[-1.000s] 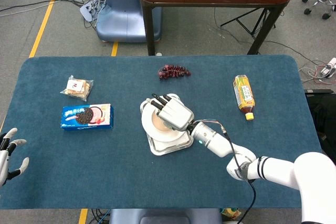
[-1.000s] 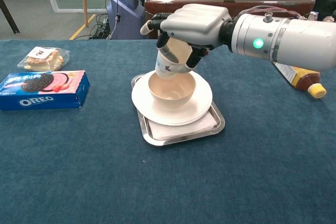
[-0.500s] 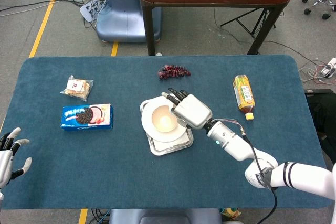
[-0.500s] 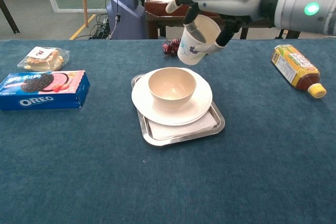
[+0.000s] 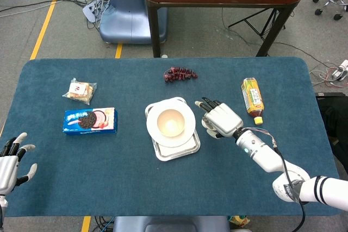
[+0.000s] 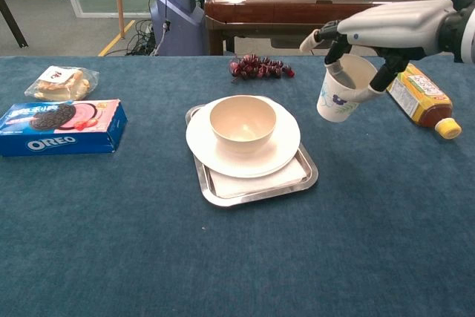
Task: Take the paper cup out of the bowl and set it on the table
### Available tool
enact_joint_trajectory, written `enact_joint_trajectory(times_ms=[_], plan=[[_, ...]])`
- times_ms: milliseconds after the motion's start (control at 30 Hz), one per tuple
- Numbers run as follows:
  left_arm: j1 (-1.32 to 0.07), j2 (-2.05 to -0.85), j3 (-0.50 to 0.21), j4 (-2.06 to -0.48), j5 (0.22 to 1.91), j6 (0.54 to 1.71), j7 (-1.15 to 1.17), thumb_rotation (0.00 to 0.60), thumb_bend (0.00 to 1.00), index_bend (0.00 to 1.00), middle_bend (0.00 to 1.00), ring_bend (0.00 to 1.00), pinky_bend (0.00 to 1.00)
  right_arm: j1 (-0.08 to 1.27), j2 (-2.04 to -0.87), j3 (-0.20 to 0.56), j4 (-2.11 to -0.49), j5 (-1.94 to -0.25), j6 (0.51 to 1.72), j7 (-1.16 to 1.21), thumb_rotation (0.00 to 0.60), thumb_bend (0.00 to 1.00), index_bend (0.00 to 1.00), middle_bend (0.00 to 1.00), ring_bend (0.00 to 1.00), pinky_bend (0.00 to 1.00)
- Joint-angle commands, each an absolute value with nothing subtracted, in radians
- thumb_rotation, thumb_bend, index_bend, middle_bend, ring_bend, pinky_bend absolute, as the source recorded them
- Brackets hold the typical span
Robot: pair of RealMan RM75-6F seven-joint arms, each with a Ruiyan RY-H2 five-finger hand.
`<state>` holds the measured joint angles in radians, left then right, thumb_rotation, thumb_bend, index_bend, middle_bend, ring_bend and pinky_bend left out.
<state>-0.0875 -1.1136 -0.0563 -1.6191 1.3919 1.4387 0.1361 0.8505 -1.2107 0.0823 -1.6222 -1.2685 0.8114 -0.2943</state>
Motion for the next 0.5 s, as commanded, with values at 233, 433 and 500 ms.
enact_joint_trajectory(times_ms=[233,433,500], plan=[[-0.086,-1.113,-0.057,-1.621,1.39,1.442,0.134,0.6,0.32,0.31,0.11,0.08,0.33,0.821,-1.267,0.052,-1.535,-1.296,0.786,-0.197,0.6,0.45,0.67,0.1,0.01,0.22],[-0.085,-1.112,-0.057,-1.622,1.389,1.443,0.135,0.6,0.32,0.31,0.11,0.08,0.33,0.809,-1.301,0.037,-1.484,-1.319,0.772,-0.148,0.6,0.45,0.67,0.1,0.01,0.22],[-0.085,-1.112,-0.057,-1.622,1.39,1.443,0.135,0.6,0.32,0.31,0.11,0.08,0.33,0.805,-1.311,0.033,-1.468,-1.325,0.769,-0.133,0.6,0.45,0.67,0.1,0.01,0.22]])
